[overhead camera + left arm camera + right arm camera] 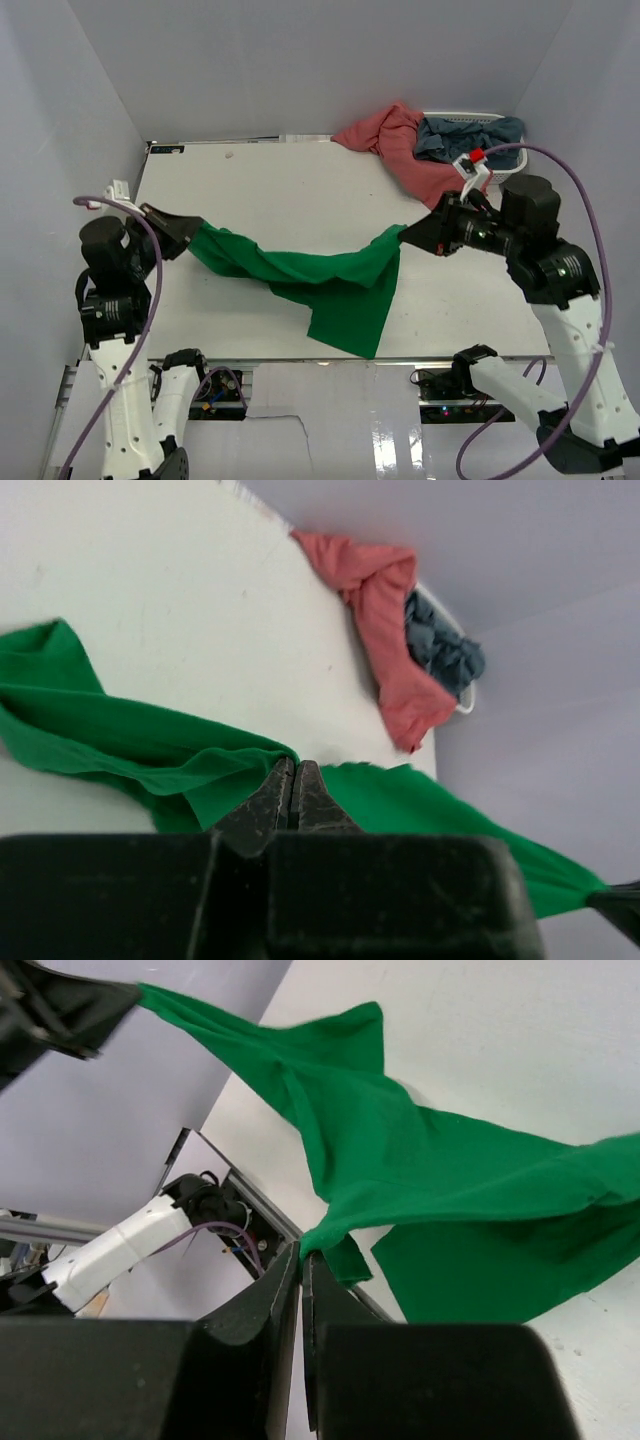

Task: Fold and stack the t-shirts
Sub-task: Flatten out the tshirt

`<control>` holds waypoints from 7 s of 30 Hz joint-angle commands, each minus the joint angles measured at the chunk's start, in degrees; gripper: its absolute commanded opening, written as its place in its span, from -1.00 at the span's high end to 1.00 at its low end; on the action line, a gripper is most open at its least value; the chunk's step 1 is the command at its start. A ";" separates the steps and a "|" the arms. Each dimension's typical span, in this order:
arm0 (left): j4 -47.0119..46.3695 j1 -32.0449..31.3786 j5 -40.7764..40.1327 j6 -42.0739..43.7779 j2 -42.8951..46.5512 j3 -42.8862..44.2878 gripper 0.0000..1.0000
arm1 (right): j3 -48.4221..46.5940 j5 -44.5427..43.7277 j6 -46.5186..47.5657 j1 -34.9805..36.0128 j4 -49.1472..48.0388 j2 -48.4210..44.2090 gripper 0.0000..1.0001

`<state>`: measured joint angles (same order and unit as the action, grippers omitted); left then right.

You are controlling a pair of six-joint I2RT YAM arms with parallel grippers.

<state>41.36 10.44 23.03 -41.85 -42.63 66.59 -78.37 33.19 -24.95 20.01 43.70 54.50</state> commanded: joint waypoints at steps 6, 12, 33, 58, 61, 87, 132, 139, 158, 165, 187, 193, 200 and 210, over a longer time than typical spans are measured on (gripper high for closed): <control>4.25 -3.05 -9.31 8.79 9.06 -4.55 1.00 | 1.28 0.47 0.34 0.38 4.47 -10.99 0.85; 4.08 -4.20 -10.72 9.50 9.23 -9.70 1.00 | 13.05 2.32 -3.08 0.38 -1.06 -13.54 0.85; 0.29 -4.28 9.39 -5.53 -82.48 48.32 1.00 | -75.30 14.15 -10.36 -15.95 -2.84 80.91 0.85; -42.43 -2.00 8.26 -1.83 -17.66 -23.83 1.00 | 20.93 23.06 -11.98 -17.38 -52.77 12.66 0.85; -37.08 -2.00 7.91 -4.20 -14.50 -28.78 1.00 | 24.74 20.52 -7.07 -14.65 -40.51 8.01 0.85; -36.17 -2.09 -4.57 4.03 -20.63 -6.23 1.00 | -10.38 -19.28 17.20 -13.86 -14.08 21.76 0.85; -36.79 -17.64 -21.17 36.48 13.28 3.63 1.00 | 6.31 -21.68 33.92 -5.59 -60.92 -30.07 0.84; -42.85 -17.73 -24.08 37.80 9.85 8.91 1.00 | -1.17 -19.83 32.95 -6.30 -66.63 -22.07 0.85; -37.32 -18.17 -27.33 28.05 18.81 -20.78 1.00 | 24.54 -18.85 21.88 -6.47 -62.95 -29.45 0.85; -40.56 -18.26 -34.71 25.76 13.99 -29.58 1.00 | 35.47 -22.03 21.52 -6.39 -67.25 -20.50 0.85; -58.59 -18.26 -38.41 22.15 -46.36 -14.31 1.00 | 5.70 -21.41 21.61 -6.47 -65.42 44.33 0.85; -59.29 -18.08 -40.07 23.91 -58.77 -4.38 1.00 | -12.74 -20.71 21.78 -6.47 -59.80 60.62 0.85; -59.65 -16.86 -42.27 25.85 -64.85 1.34 1.00 | -20.93 -23.26 22.58 -7.53 -58.56 71.08 0.84; -59.82 -10.52 -38.94 24.88 -68.72 2.76 1.00 | -27.36 -24.66 21.26 -9.20 -57.06 76.45 0.85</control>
<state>-17.56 -1.21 -16.95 -17.06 -111.42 67.79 -102.43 9.23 -3.22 11.18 -11.77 130.78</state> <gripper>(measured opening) 0.028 0.081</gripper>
